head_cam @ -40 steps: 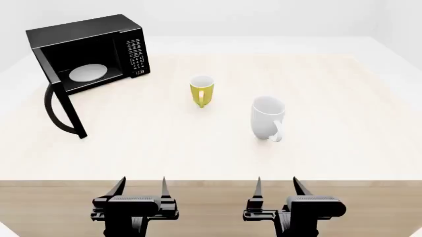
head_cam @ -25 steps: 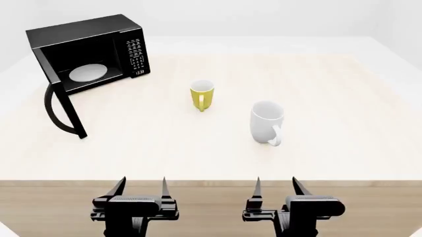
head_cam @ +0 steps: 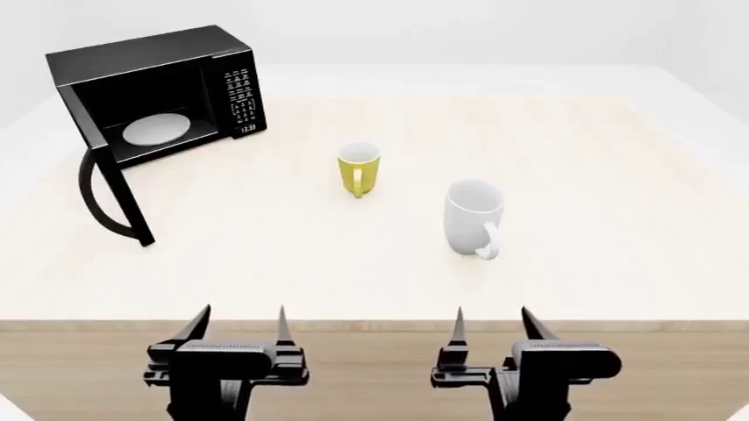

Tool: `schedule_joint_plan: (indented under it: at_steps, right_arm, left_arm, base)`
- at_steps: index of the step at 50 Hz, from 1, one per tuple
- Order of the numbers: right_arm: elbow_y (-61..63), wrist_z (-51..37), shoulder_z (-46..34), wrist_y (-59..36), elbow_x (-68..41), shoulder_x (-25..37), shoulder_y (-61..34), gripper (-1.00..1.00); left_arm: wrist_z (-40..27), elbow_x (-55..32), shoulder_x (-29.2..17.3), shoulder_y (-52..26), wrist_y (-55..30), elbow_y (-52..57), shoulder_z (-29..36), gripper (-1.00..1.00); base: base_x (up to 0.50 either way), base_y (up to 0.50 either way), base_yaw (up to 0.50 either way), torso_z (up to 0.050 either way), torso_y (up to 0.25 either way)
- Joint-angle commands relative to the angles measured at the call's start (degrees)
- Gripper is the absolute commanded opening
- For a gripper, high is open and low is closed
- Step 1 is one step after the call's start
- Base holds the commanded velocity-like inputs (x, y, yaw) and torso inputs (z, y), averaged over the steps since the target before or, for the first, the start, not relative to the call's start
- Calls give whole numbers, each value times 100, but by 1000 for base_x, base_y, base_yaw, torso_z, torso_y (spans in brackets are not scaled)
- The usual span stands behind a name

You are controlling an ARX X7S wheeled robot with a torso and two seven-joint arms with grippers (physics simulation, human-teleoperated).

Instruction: Close the microwave.

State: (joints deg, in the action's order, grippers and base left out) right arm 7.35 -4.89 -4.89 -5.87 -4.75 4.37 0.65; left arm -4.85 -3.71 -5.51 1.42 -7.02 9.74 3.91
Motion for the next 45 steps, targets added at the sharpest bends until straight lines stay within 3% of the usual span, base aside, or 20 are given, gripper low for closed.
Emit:
schedule_joint_plan:
  at_steps: [1,28,45]
  right_arm:
    - [584,-133,-69,-409,-129,124,32,100]
    - [1899,-418,-177,-1234,-266,418,-52,100]
    - [2004,-438,-276,-1224,-401,475,-77,100]
  left_arm:
    - [-105,-131,-141,37,-380,493,3,100]
    - [-307,-369,-395,2,-1030,1432,-80,100]
    - [-391,-559,-441,-39,-1073,1482,-170,100]
  base:
    - [0,0,0,0,0]
    - [0,0,0,0,0]
    - [22,500,0,0,0]
